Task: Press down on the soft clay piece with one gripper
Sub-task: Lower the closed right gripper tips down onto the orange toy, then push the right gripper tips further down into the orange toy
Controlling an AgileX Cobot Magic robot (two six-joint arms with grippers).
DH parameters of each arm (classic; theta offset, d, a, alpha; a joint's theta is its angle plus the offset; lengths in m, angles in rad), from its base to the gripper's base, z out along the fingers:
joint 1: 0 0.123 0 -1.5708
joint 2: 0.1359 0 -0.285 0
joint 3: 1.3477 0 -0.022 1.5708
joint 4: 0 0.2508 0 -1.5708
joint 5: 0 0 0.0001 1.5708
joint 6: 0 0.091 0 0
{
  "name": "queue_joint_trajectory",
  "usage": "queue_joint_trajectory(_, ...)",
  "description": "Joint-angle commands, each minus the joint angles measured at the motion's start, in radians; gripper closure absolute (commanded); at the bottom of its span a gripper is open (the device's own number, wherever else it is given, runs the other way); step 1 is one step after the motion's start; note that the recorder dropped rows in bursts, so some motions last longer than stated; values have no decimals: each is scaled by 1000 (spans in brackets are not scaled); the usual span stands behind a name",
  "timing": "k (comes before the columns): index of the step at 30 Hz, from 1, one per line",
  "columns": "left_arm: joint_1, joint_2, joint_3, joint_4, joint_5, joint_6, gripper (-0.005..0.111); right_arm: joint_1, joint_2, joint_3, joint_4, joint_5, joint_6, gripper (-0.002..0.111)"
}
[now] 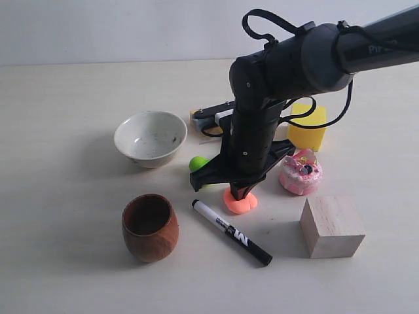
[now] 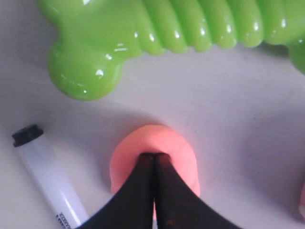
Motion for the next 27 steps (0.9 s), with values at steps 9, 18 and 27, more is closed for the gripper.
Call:
queue_joint_trajectory(9, -5, -7, 3, -6, -1, 3, 107, 3, 34, 16, 4, -2, 1, 108)
queue_joint_trajectory(18, -5, -7, 3, -6, -1, 3, 107, 3, 41, 16, 2, -2, 1, 108)
queue_joint_trajectory(27, -5, -7, 3, -6, -1, 3, 107, 3, 68, 16, 2, 2, 1, 108)
